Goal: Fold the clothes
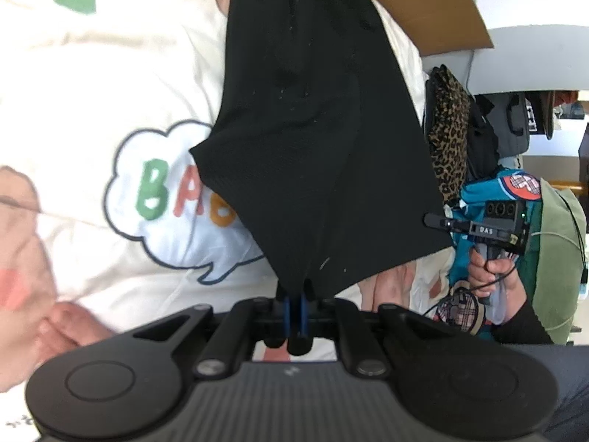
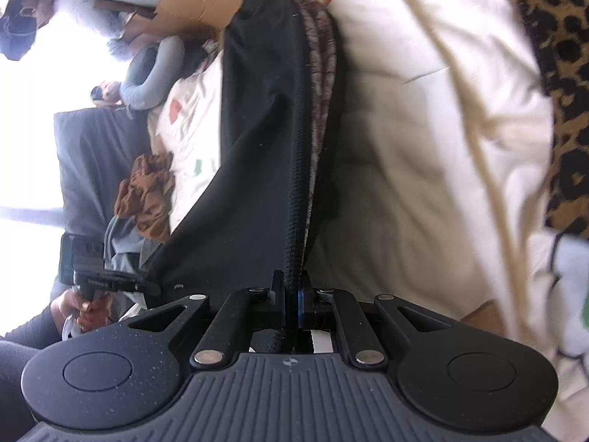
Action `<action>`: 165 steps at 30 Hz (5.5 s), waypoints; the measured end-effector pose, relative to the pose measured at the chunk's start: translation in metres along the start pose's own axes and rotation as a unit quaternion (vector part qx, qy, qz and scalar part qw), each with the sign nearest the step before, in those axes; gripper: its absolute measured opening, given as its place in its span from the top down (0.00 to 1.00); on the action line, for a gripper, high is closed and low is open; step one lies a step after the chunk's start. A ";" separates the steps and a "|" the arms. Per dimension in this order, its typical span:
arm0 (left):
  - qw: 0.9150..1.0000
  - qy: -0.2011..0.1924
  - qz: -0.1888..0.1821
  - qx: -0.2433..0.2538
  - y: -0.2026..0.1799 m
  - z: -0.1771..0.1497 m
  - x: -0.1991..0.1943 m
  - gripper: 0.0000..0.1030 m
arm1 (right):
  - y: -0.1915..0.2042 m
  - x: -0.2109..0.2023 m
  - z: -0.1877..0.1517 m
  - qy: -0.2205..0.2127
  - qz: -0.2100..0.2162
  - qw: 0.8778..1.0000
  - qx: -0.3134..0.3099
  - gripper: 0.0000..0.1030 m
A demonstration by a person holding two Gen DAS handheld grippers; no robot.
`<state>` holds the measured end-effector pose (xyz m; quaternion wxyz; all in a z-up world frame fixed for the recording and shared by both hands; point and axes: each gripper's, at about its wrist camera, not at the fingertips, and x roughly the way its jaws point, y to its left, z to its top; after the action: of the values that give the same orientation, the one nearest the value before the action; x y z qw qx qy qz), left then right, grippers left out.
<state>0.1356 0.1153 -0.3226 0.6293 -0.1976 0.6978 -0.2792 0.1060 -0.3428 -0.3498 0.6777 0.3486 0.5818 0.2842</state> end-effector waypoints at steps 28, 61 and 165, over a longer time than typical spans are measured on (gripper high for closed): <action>0.998 0.003 0.018 -0.060 0.063 -0.045 0.041 0.95 | 0.013 0.026 -0.051 0.065 -0.035 0.997 -0.032 0.99; 0.996 0.016 -0.013 -0.088 0.069 -0.052 0.052 0.95 | -0.007 0.059 -0.054 0.096 -0.035 0.994 -0.033 0.98; 0.974 -0.201 0.097 0.028 0.025 0.179 -0.021 0.79 | 0.053 0.064 0.173 -0.089 -0.125 0.982 -0.108 0.88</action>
<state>0.3167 0.1226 -0.3323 0.7863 -0.1636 0.5644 -0.1907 0.2885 -0.2850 -0.3311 0.7904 0.2223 0.5240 0.2263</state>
